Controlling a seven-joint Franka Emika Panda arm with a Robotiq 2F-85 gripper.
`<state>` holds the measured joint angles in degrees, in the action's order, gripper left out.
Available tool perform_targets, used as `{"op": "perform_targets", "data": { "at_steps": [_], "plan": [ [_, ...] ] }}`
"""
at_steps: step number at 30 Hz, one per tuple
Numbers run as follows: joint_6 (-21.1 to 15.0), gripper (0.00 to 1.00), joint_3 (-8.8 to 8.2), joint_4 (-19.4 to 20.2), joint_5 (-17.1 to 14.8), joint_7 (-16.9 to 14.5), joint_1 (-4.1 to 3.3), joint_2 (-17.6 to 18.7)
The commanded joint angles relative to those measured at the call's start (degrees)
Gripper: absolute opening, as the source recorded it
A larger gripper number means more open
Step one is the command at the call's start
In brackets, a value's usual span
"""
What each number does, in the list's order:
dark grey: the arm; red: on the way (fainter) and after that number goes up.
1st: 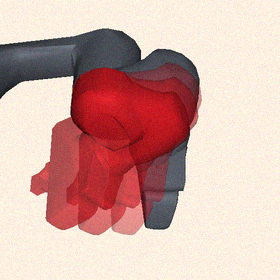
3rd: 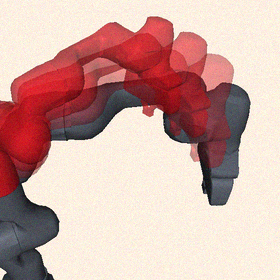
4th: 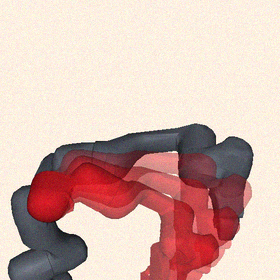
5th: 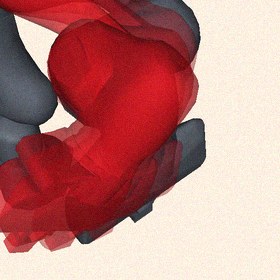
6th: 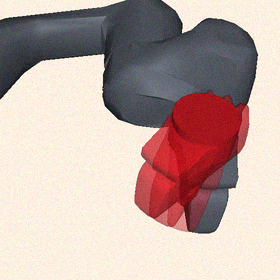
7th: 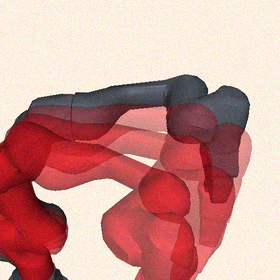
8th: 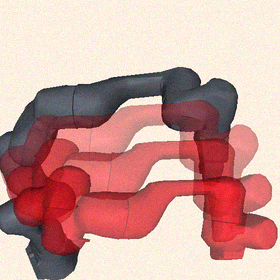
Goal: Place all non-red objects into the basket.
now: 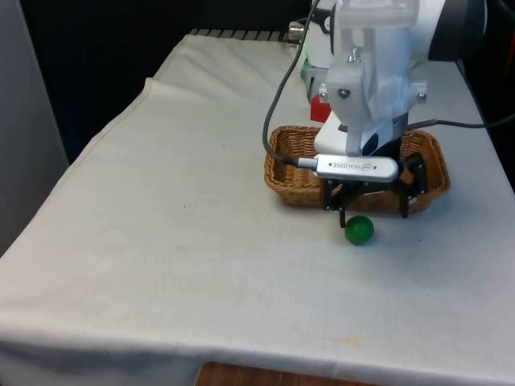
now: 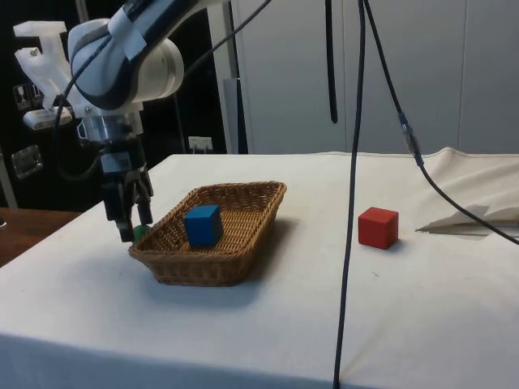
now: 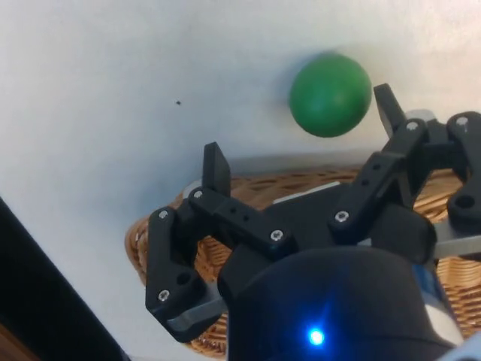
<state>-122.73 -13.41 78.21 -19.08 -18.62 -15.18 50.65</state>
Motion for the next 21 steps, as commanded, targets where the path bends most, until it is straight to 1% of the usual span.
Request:
{"op": "perform_targets", "data": {
  "at_steps": [1, 2, 3, 4, 5, 12, 13, 14, 20, 21],
  "plan": [
    [0.06, 1.00, -0.29, -0.34, 0.57, 0.23, -0.23, 0.34],
    [0.00, 1.00, -0.29, -0.34, 0.74, 0.29, -0.23, 0.40],
    [0.00, 1.00, 0.00, -0.06, 0.46, 0.06, 0.00, 0.06],
    [-0.06, 1.00, -0.29, -0.34, 0.92, 0.29, -0.23, 0.46],
    [-0.17, 1.00, -0.29, -0.34, 1.15, 0.34, -0.29, 0.57],
    [-0.97, 1.00, -0.29, -0.80, 2.12, 0.46, -0.29, 1.83],
    [-0.97, 1.00, 0.00, -0.11, 1.66, 0.06, -0.06, 1.09],
    [-1.09, 1.00, -0.40, -1.03, 2.46, 0.52, -0.34, 2.12],
    [-1.20, 1.00, -0.46, -2.12, 3.90, 1.43, -0.46, 2.86],
    [-1.49, 1.00, -0.06, -1.72, 3.50, 0.92, -0.11, 2.58]
  ]
}}
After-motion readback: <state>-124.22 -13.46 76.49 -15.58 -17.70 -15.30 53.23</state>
